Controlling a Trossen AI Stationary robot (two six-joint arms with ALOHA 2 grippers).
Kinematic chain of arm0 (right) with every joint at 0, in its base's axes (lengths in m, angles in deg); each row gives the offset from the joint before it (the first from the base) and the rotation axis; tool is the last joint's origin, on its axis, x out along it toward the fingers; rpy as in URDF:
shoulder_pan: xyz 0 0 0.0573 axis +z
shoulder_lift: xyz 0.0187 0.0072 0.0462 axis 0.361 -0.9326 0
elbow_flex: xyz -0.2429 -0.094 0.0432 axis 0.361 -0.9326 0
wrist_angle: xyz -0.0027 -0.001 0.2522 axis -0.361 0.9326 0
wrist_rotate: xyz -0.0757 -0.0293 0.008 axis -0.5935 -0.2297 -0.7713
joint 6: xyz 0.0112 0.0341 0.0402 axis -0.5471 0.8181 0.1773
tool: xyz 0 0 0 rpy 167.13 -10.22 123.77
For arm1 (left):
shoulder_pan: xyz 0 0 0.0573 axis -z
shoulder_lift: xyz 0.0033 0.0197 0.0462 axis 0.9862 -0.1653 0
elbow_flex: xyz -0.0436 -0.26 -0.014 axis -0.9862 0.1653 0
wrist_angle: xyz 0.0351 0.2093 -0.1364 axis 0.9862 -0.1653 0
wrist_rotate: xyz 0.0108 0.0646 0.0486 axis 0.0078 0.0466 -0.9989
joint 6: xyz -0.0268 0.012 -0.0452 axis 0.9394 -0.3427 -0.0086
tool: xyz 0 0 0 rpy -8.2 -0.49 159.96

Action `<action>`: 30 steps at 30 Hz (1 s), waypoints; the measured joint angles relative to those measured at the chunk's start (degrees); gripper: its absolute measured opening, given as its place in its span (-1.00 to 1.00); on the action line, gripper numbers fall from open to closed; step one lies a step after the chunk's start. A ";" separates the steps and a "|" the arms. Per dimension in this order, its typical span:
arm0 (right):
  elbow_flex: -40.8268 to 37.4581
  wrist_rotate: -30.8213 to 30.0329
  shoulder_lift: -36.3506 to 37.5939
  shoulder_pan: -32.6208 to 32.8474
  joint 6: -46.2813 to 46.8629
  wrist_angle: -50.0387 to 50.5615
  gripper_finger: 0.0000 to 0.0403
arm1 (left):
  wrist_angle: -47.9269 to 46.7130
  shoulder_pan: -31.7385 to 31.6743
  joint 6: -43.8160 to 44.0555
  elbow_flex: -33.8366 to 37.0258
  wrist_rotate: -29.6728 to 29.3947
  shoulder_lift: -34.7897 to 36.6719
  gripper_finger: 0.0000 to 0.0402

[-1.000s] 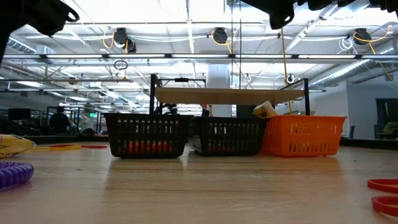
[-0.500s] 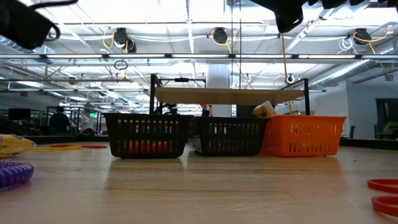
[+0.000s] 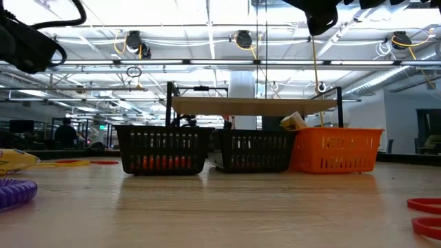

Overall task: Pick & Place Office Desk Supplies
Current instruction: Put the yellow crayon bag into the orange bin

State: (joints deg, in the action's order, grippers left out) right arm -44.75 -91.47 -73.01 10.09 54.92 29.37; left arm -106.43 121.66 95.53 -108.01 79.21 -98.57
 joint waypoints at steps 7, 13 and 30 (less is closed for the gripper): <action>0.00 0.00 0.00 0.00 0.01 0.61 0.07 | 2.03 0.00 0.12 1.30 -1.27 0.00 0.27; 0.00 -0.09 0.00 0.00 0.22 0.59 0.08 | 2.61 0.00 0.25 1.36 -1.46 0.00 0.27; 0.00 -0.23 0.00 -0.07 -0.02 0.46 0.05 | 3.83 0.00 -0.06 1.36 -1.69 0.00 0.27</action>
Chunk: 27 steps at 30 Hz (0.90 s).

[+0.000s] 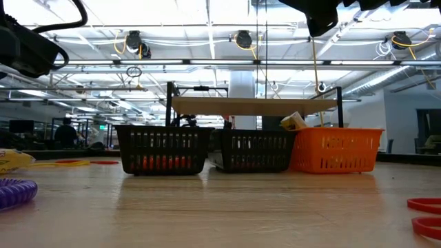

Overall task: Pick & Place Office Desk Supplies
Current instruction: Put the yellow crayon bag into the orange bin

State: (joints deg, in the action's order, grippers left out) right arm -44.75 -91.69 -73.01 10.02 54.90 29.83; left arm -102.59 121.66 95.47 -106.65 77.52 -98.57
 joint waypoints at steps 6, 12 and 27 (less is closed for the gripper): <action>0.00 0.01 0.00 0.00 1.56 0.15 0.04 | -0.02 0.60 3.37 0.00 -0.82 0.00 0.27; 0.00 0.01 0.02 0.00 1.90 0.15 0.04 | -0.03 0.61 6.33 0.00 -1.13 0.00 0.27; 0.00 0.01 0.02 -0.04 -4.81 0.15 0.04 | 2.54 -0.63 8.94 -0.36 1.54 -6.52 0.27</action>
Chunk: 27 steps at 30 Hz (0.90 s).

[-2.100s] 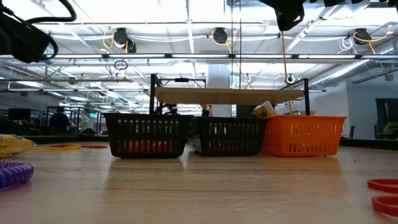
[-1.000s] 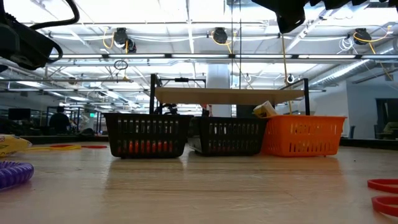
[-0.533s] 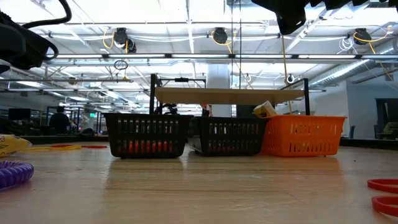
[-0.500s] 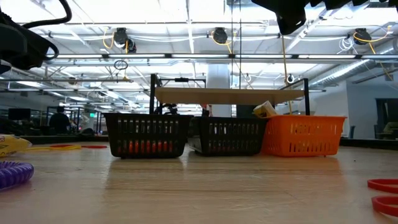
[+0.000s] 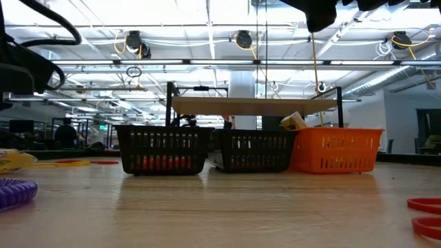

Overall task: Pick & Place Office Desk Supplies
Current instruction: Put the yellow crayon bag into the orange bin

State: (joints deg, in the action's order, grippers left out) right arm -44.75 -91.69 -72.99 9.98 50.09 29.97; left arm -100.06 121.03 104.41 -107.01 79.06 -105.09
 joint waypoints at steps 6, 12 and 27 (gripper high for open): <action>0.02 0.00 0.00 -0.04 0.26 -1.35 0.04 | 1.28 -0.03 -0.23 0.14 -1.16 -0.15 0.27; 0.02 0.00 0.00 -0.04 2.20 -1.37 0.04 | 1.15 0.11 4.87 0.14 -2.59 -0.23 0.20; 0.02 0.02 0.00 -0.02 4.80 0.00 0.04 | 2.00 2.77 -3.00 0.44 -17.14 -0.56 -0.75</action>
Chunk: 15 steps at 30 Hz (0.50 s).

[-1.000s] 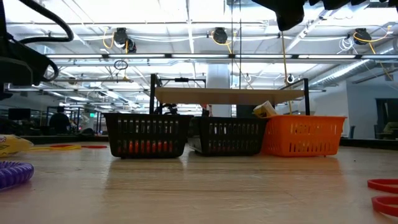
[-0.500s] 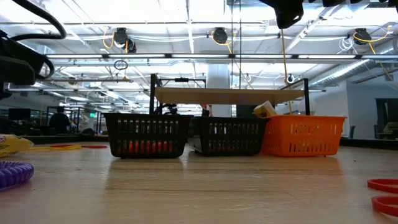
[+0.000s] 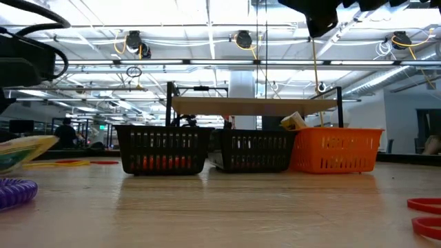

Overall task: Pick & Place Office Desk Supplies
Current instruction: Put the yellow crayon bag into the orange bin

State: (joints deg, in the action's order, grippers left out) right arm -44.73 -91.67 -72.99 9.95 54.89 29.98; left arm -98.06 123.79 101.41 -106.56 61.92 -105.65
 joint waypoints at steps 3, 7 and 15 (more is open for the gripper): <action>0.00 0.00 0.00 -0.45 -4.40 -1.92 0.04 | 0.84 0.18 -8.15 0.15 -4.41 -0.13 -0.75; 0.00 -0.07 0.00 -1.53 -9.67 -5.09 0.04 | 4.25 0.33 -20.18 0.05 -12.90 -0.09 -0.75; 0.02 -0.07 0.00 -4.50 -19.42 -7.42 0.04 | 9.47 -2.88 -44.63 0.00 -21.58 0.00 -0.75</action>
State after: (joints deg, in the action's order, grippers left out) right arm -44.71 -91.73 -72.99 5.45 35.48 22.56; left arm -88.59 120.91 56.78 -106.56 40.34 -105.65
